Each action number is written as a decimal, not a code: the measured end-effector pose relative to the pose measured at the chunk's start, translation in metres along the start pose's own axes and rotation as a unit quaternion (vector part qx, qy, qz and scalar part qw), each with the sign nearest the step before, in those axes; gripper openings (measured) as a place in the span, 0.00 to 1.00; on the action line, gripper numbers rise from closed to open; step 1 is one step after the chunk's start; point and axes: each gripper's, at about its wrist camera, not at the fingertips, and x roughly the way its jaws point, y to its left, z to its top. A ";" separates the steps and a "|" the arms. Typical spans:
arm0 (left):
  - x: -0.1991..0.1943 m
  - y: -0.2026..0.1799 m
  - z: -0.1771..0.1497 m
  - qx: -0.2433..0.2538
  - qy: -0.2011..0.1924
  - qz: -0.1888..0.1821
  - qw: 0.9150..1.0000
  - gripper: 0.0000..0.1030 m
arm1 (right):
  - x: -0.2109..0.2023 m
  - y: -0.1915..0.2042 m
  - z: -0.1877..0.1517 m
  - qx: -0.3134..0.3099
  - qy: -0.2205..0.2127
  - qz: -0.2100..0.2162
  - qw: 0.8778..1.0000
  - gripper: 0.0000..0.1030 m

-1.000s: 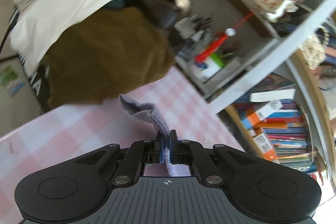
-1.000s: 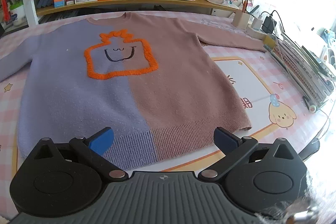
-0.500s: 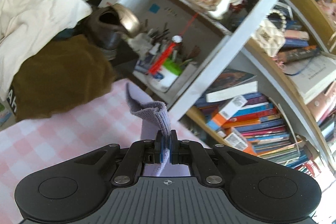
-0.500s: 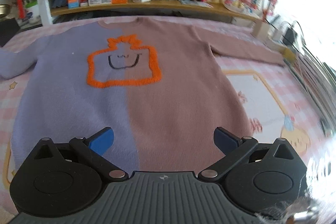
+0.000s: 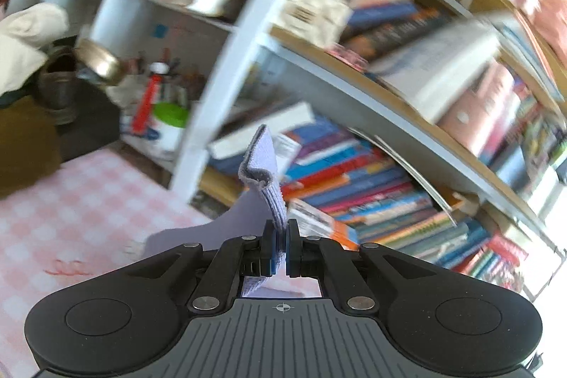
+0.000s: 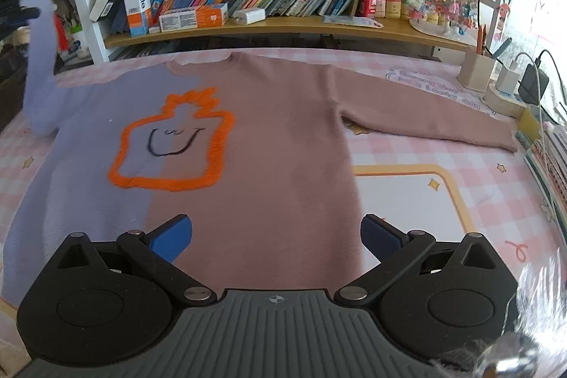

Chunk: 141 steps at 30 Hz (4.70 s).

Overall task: Fold clothes
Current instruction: 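Lift the lavender sleeve with the left gripper and lay it across the chest, then grasp the lavender side edge near the hem with the left gripper, then fold the lavender side inward toward the motif and open the left gripper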

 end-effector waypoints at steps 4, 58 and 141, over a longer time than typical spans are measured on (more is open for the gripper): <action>0.012 -0.043 -0.019 0.033 0.009 -0.007 0.999 0.03 | 0.005 -0.024 0.002 0.002 0.006 0.018 1.000 0.99; -0.099 0.013 -0.147 0.151 0.147 0.168 0.963 0.65 | 0.008 -0.067 -0.023 0.060 0.046 0.007 0.997 0.96; -0.135 0.026 -0.140 0.261 0.198 -0.156 0.932 0.92 | -0.070 0.051 -0.075 0.099 0.020 -0.149 0.984 0.90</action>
